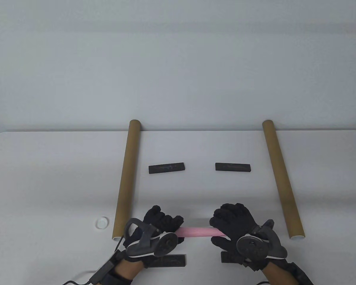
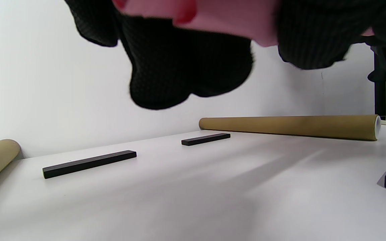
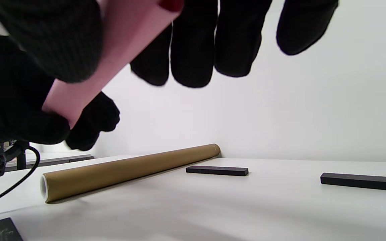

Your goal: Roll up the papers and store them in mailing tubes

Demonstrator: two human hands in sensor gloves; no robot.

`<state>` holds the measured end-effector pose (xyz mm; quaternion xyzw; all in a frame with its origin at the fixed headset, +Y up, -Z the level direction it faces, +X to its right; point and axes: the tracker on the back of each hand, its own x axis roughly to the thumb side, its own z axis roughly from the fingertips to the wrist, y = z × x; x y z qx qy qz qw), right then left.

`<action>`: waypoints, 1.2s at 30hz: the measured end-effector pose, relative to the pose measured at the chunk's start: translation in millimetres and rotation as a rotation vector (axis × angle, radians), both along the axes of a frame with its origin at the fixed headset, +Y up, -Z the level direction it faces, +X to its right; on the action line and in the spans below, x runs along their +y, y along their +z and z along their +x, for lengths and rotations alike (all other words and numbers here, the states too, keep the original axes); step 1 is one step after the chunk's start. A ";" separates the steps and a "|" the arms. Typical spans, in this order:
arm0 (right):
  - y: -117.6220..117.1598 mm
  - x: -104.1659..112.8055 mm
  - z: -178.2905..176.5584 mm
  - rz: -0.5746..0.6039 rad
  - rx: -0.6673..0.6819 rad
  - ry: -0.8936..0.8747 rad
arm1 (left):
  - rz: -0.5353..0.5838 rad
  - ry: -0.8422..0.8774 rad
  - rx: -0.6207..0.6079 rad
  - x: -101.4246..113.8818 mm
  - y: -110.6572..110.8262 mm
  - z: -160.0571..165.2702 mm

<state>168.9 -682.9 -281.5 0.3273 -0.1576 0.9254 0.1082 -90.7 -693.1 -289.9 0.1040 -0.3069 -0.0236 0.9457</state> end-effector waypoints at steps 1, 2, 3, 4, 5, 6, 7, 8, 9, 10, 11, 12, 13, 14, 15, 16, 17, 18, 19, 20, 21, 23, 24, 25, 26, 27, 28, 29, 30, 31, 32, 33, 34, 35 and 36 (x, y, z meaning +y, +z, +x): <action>-1.3 0.6 0.2 -0.011 0.000 0.002 | 0.020 -0.005 -0.001 0.7 1.3 0.7; -2.3 0.7 0.9 -0.025 0.002 -0.005 | 0.033 -0.008 -0.004 1.6 1.9 1.3; -3.6 0.1 1.8 -0.053 0.008 -0.026 | 0.050 -0.010 -0.010 2.7 2.7 1.9; -3.9 -0.6 2.8 -0.066 0.011 -0.043 | 0.057 -0.010 -0.013 3.8 3.1 2.3; -3.9 -1.1 3.7 -0.066 0.013 -0.051 | 0.048 -0.010 -0.016 4.6 3.4 2.2; -3.5 -1.2 3.7 -0.058 0.011 -0.048 | 0.036 -0.006 -0.016 4.9 3.0 1.9; -2.8 -0.5 2.8 -0.035 0.005 -0.023 | 0.017 0.008 -0.020 4.6 1.9 1.4; -2.3 -0.5 1.5 -0.025 0.011 0.000 | 0.005 0.014 -0.019 4.2 0.8 1.2; -1.5 -1.3 -0.2 -0.022 0.014 0.015 | -0.005 0.010 -0.017 3.0 -0.3 1.0; -1.3 -2.2 -2.0 -0.021 0.008 0.023 | -0.003 0.001 -0.015 2.0 -0.9 0.6; -1.3 -2.5 -3.1 -0.027 0.010 0.030 | -0.001 -0.006 -0.011 1.3 -0.8 0.1; -2.4 -2.7 -4.1 -0.039 0.011 0.037 | 0.005 -0.013 -0.013 0.8 0.4 0.0; -3.4 -3.0 -4.2 -0.060 0.016 0.040 | 0.018 -0.021 -0.016 1.3 1.6 0.4; -4.5 -3.2 -3.7 -0.078 0.019 0.021 | 0.043 -0.024 -0.016 2.4 3.0 1.3; -5.6 -3.3 -2.9 -0.098 0.022 -0.001 | 0.063 -0.030 -0.021 3.5 3.5 2.1; -5.9 -3.4 -2.4 -0.108 0.025 -0.010 | 0.072 -0.035 -0.022 4.5 3.6 2.7; -5.9 -3.3 -1.6 -0.118 0.030 -0.020 | 0.082 -0.033 0.005 5.9 4.0 2.8; -5.4 -3.1 -0.9 -0.113 0.027 -0.025 | 0.069 -0.029 0.013 6.4 4.0 2.5; -4.2 -2.6 -0.5 -0.089 0.021 -0.024 | 0.044 -0.014 0.016 6.5 3.1 1.6; -3.7 -2.1 -0.7 -0.069 0.020 -0.003 | 0.023 0.001 0.013 6.2 2.0 0.9; -2.4 -1.7 -1.8 -0.049 0.020 0.028 | -0.015 0.013 0.004 4.8 -0.5 0.7; -0.6 -1.9 -4.2 -0.035 0.026 0.049 | -0.040 0.005 -0.003 1.8 -1.9 0.3; -1.0 -1.9 -5.4 -0.051 0.030 0.051 | -0.031 -0.006 -0.009 0.8 0.0 1.0; -1.9 -1.8 -5.5 -0.067 0.031 0.052 | -0.020 -0.014 -0.019 0.9 2.1 2.2; -3.9 -2.2 -5.3 -0.107 0.046 0.050 | 0.014 -0.028 -0.037 3.2 6.1 5.4; -5.1 -3.1 -4.6 -0.131 0.047 0.029 | 0.061 -0.038 -0.053 6.4 10.2 8.8; -5.9 -3.5 -4.2 -0.139 0.047 0.018 | 0.087 -0.047 -0.062 8.4 12.6 11.0; -6.5 -3.5 -3.6 -0.149 0.050 0.020 | 0.119 -0.066 -0.071 10.6 15.7 13.4; -6.6 -3.4 -3.3 -0.148 0.050 0.021 | 0.131 -0.070 -0.070 11.3 16.8 13.9; -6.2 -2.6 -2.6 -0.139 0.045 0.020 | 0.132 -0.071 -0.067 11.7 17.2 13.8; -5.8 -1.8 -2.8 -0.128 0.042 0.019 | 0.109 -0.063 -0.064 11.6 15.5 13.0; -5.2 -1.6 -3.3 -0.119 0.039 0.021 | 0.074 -0.050 -0.059 10.1 12.8 12.2; -4.2 -1.2 -4.0 -0.106 0.034 0.020 | 0.051 -0.043 -0.052 8.7 11.1 11.5; -2.3 -0.4 -5.3 -0.084 0.029 0.023 | 0.020 -0.040 -0.046 6.1 8.4 10.8; -0.2 1.0 -7.0 -0.058 0.029 0.027 | -0.005 -0.053 -0.036 3.7 6.7 10.7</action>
